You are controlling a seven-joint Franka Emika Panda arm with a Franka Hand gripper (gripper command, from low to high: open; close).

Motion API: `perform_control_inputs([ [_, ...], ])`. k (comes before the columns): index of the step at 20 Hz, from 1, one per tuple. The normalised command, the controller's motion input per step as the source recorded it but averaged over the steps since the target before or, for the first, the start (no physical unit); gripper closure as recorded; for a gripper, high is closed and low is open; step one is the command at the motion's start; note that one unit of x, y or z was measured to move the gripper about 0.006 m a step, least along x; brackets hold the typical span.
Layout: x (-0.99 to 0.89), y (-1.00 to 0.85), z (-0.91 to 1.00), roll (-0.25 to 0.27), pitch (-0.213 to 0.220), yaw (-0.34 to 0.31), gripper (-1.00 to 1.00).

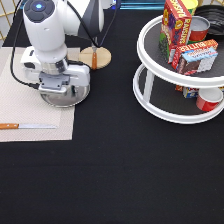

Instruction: Arrange plate and fork

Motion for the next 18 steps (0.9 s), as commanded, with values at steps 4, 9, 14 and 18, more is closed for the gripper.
perform_control_inputs([
  [4,0.34,-0.74,0.15,0.009,0.000,-0.027,-1.00],
  [9,0.19,-0.74,0.16,0.000,0.000,-0.044,-1.00],
  [14,0.23,-0.81,0.16,0.006,0.000,-0.011,-1.00],
  [18,0.36,-0.82,0.08,0.025,0.012,0.000,-1.00],
])
